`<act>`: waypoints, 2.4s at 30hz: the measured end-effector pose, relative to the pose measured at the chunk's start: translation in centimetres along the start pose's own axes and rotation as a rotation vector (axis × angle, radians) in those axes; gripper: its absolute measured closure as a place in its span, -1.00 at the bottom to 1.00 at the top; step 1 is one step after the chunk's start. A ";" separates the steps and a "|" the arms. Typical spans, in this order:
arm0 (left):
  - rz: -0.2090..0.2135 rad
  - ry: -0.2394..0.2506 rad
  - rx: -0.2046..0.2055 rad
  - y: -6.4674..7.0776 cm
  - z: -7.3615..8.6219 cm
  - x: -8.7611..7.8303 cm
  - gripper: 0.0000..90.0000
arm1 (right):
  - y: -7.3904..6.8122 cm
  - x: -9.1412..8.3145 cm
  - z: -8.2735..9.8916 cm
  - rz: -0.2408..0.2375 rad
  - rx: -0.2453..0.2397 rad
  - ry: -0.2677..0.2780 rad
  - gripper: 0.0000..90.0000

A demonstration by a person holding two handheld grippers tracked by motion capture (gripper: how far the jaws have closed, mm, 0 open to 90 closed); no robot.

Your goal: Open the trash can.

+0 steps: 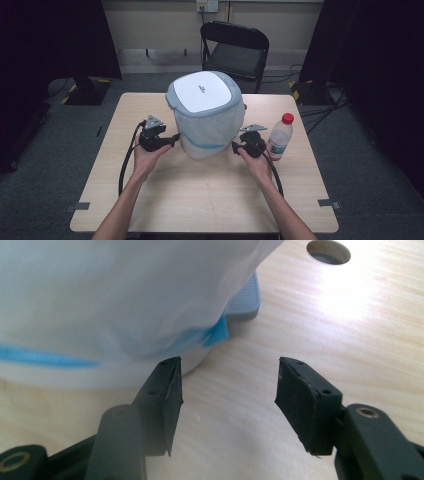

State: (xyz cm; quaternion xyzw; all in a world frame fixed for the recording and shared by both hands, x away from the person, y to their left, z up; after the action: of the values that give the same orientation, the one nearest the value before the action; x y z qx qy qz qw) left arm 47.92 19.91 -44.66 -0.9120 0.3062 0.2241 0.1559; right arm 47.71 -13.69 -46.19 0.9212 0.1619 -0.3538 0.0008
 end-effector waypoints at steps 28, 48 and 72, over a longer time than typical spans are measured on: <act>-0.114 0.001 -0.021 -2.3 1.5 -0.7 -0.26 | -1.3 1.8 -0.9 -0.069 -0.050 0.002 0.10; -0.099 -0.032 -0.053 -4.6 -0.1 1.1 -0.20 | 0.7 4.3 -3.7 0.083 0.061 0.099 0.03; -0.150 -0.082 -0.077 -5.2 4.5 -4.6 -0.15 | -4.9 2.5 -1.9 -0.217 -0.113 0.100 0.16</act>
State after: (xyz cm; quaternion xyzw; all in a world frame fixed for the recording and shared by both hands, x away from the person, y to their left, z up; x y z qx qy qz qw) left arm 46.55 28.05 -45.45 -0.9277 0.2216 0.2607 0.1494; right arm 49.26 -8.08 -45.82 0.9133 0.2801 -0.2957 0.0061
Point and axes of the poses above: each handheld gripper's, and its own axes: x roughly forward along the jaws, z roughly out of its underside, y roughly to its right, the point moved 1 cm from there along x, roughly forward along the jaws, and after that the axes turned 12 degrees about x, right-handed, at the moved point
